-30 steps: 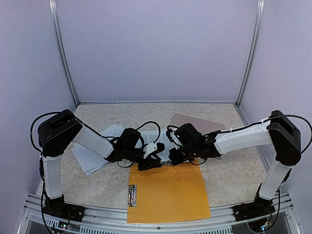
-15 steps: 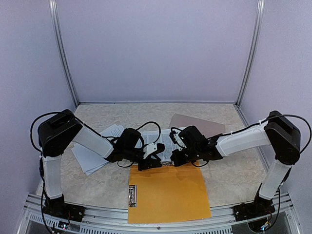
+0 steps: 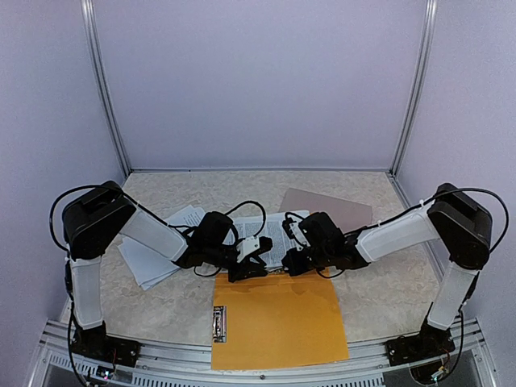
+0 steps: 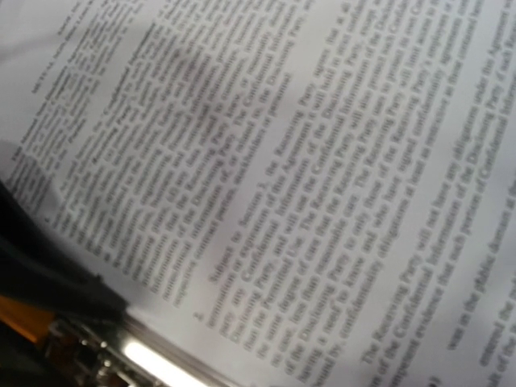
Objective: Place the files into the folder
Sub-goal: Close the spring clip on the folder.
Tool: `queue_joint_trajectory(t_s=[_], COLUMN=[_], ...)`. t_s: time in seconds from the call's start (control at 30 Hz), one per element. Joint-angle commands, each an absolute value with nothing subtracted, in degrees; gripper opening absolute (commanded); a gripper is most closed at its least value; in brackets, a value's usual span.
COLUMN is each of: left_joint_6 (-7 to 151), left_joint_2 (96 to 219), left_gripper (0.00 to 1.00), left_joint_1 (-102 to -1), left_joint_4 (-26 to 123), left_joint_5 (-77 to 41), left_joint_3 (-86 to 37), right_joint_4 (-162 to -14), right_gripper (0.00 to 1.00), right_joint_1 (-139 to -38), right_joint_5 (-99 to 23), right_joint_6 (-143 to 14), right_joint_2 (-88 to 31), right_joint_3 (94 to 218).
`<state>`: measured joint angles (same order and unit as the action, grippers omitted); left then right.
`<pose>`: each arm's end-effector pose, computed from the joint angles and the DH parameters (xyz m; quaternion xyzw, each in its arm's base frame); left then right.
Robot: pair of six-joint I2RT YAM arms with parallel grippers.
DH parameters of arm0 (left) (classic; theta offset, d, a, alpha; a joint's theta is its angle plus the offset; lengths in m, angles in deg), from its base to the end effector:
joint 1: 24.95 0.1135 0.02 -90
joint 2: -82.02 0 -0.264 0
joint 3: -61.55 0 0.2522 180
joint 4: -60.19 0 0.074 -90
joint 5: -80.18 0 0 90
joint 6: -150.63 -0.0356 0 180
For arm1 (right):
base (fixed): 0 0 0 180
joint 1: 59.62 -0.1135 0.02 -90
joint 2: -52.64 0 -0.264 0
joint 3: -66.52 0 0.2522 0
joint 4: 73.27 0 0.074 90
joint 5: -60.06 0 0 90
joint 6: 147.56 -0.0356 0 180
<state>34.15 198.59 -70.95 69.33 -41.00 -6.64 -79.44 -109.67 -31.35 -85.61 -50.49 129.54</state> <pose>0.2552 -0.2908 0.0950 0.6074 0.6338 -0.3093 0.3657 0.2232 0.2678 0.1289 -0.1816 0.9101 0.2434 0.2819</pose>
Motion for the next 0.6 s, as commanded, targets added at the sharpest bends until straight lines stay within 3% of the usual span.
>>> queue_joint_trajectory(t_s=[0.0, 0.57], left_joint_6=[33.36, 34.43], left_joint_2=[199.16, 198.92], left_gripper=[0.23, 0.21], left_joint_1=[-71.97, -71.89], left_joint_4=[64.80, 64.87], left_joint_5=[-42.17, -40.94], left_joint_3=[-5.68, -5.70], right_joint_4=[-85.66, -85.42], right_gripper=[0.00, 0.00], right_joint_1=[-110.03, -109.87], right_joint_5=[-32.49, -32.31], right_joint_6=[-83.23, -82.98], right_joint_2=[-56.70, -56.11], right_joint_3=[125.03, 121.13])
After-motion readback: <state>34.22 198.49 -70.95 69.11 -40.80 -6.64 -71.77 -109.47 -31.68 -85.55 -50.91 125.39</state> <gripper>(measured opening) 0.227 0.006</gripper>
